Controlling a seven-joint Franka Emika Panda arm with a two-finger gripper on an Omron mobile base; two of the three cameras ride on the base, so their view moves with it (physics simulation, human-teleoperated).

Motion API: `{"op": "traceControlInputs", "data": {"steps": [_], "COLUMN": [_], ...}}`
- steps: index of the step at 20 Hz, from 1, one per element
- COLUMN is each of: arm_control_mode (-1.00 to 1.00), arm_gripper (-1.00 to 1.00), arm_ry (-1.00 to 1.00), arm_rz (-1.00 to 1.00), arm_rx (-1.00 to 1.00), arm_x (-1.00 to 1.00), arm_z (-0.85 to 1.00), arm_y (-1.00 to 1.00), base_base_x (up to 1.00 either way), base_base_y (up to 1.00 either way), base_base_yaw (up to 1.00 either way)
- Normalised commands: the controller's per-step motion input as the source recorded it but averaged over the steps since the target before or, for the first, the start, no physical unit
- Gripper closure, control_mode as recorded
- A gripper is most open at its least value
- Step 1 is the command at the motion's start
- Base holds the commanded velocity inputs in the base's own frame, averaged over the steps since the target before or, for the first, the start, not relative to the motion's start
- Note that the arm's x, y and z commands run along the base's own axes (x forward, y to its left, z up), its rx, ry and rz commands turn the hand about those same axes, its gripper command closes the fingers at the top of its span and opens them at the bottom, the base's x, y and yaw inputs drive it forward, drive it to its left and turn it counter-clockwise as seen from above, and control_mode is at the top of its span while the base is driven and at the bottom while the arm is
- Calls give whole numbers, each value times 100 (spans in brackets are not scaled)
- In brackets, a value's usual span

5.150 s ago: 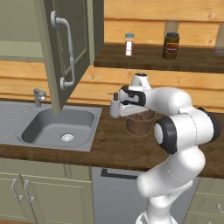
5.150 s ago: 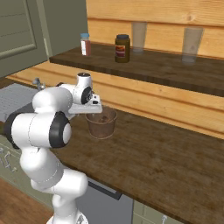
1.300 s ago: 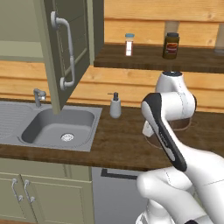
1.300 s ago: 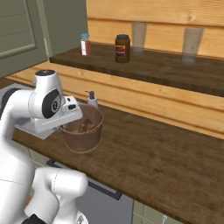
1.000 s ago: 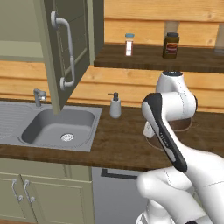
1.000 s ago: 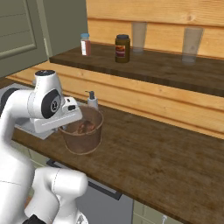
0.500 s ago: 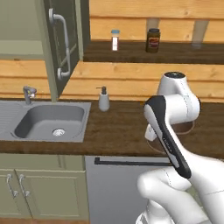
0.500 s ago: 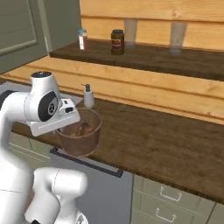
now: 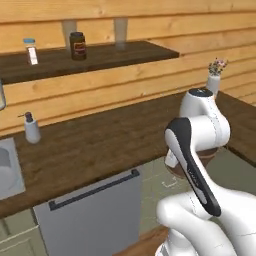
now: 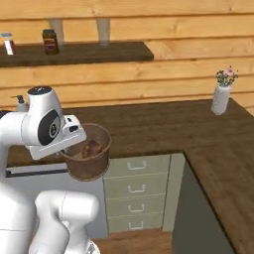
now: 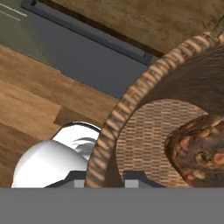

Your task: Open the cabinet, pick up the bread from the cabinet and place it in the basket. Then move the basket to the dining counter.

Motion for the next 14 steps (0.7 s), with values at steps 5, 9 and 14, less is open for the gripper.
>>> {"op": "traceControlInputs", "data": {"steps": [5, 9, 14], "arm_control_mode": [100, 100, 100], "arm_gripper": [100, 100, 100], "arm_ry": [0, 0, 0], "arm_rz": [0, 0, 0], "arm_rx": [0, 0, 0], "arm_x": [0, 0, 0], "arm_z": [0, 0, 0], "arm_y": [0, 0, 0], "base_base_x": [-14, -2, 0], "base_base_y": [0, 0, -10], "base_base_yaw": [-95, -95, -93]}}
